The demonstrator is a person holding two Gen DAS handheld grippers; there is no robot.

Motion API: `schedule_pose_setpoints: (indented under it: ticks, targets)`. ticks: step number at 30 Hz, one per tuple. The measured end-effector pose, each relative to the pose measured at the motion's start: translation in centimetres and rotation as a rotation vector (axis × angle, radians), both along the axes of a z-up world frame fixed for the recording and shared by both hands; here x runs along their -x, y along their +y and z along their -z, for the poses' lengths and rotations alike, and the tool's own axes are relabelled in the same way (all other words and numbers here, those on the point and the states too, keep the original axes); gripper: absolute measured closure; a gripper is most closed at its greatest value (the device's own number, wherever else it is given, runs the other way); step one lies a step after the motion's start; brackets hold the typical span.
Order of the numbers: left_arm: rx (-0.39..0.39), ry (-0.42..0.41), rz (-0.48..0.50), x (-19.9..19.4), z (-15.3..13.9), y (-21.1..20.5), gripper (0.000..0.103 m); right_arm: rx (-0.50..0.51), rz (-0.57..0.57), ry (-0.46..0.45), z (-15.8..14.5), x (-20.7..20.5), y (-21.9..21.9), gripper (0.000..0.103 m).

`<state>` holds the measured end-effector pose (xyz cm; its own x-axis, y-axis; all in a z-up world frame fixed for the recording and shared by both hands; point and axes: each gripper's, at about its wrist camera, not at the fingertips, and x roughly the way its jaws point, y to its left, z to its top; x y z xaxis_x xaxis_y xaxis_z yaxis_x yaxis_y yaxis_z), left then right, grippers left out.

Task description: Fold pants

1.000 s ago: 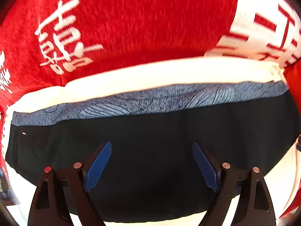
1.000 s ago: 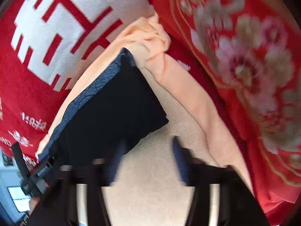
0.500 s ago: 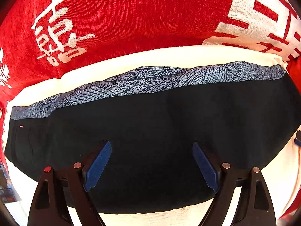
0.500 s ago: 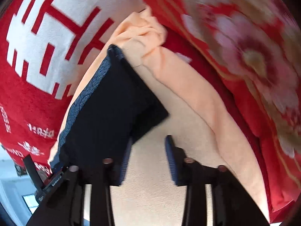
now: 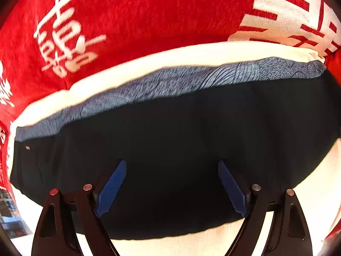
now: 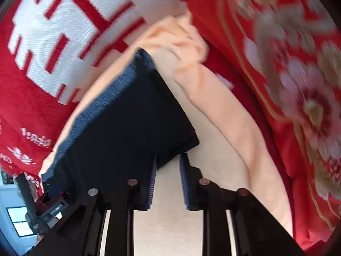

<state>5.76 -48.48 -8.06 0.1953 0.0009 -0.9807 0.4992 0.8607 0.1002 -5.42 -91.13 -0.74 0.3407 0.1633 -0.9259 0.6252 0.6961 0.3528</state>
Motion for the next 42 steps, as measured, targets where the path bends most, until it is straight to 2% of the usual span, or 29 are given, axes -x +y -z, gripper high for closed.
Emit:
schedule_pose_setpoints:
  ticks: [2, 4, 7, 10, 15, 18, 20, 22, 26, 29, 32, 34, 38, 40, 42]
  targets:
    - [0.010, 0.004, -0.014, -0.1, -0.4, 1.0, 0.014, -0.005, 0.020, -0.032, -1.0, 1.1, -0.1, 0.071]
    - [0.022, 0.002, -0.029, -0.1, -1.0, 2.4, 0.014, 0.009, -0.015, -0.051, -2.1, 1.6, 1.1, 0.068]
    - [0.038, 0.004, -0.053, -0.4, -1.6, 4.8, 0.014, 0.005, -0.115, -0.071, -3.5, 1.0, 4.2, 0.067]
    - [0.055, -0.014, -0.086, -1.1, -2.6, 8.7, 0.014, -0.009, -0.272, -0.103, -4.5, -2.1, 9.3, 0.063]
    - [0.064, -0.050, -0.132, -2.6, -3.9, 16.1, 0.014, -0.055, -0.521, -0.177, -5.5, -9.0, 20.6, 0.063]
    - [0.064, -0.081, -0.162, -4.4, -4.6, 22.2, 0.014, -0.067, -0.670, -0.209, -5.9, -13.2, 28.6, 0.063]
    - [0.068, -0.097, -0.188, -5.9, -4.9, 26.4, 0.014, -0.052, -0.776, -0.218, -6.1, -15.9, 34.7, 0.059]
    - [0.078, -0.110, -0.221, -7.5, -5.5, 30.9, 0.014, -0.057, -0.844, -0.235, -6.3, -17.3, 39.2, 0.058]
    - [0.088, -0.162, -0.281, -10.8, -6.5, 39.2, 0.014, -0.091, -1.017, -0.224, -4.7, -24.5, 50.5, 0.057]
    - [0.085, -0.190, -0.343, -13.6, -5.8, 44.8, 0.014, -0.092, -1.133, -0.192, -2.6, -29.4, 58.2, 0.057]
    - [0.131, -0.135, -0.379, -16.2, -4.0, 48.3, 0.014, -0.036, -1.243, -0.145, -0.1, -32.8, 64.4, 0.057]
    - [0.168, -0.089, -0.374, -17.2, -2.8, 49.5, 0.014, -0.012, -1.283, -0.105, 1.6, -34.2, 66.7, 0.057]
    - [0.231, -0.026, -0.302, -17.9, -1.0, 50.1, 0.014, 0.023, -1.343, -0.028, 5.0, -37.1, 70.3, 0.057]
    - [0.258, -0.013, -0.279, -17.8, -0.5, 49.7, 0.014, 0.039, -1.371, 0.001, 6.3, -37.9, 70.8, 0.057]
    - [0.286, 0.008, -0.261, -17.8, 0.1, 49.5, 0.014, 0.005, -1.376, 0.043, 7.4, -38.5, 70.9, 0.059]
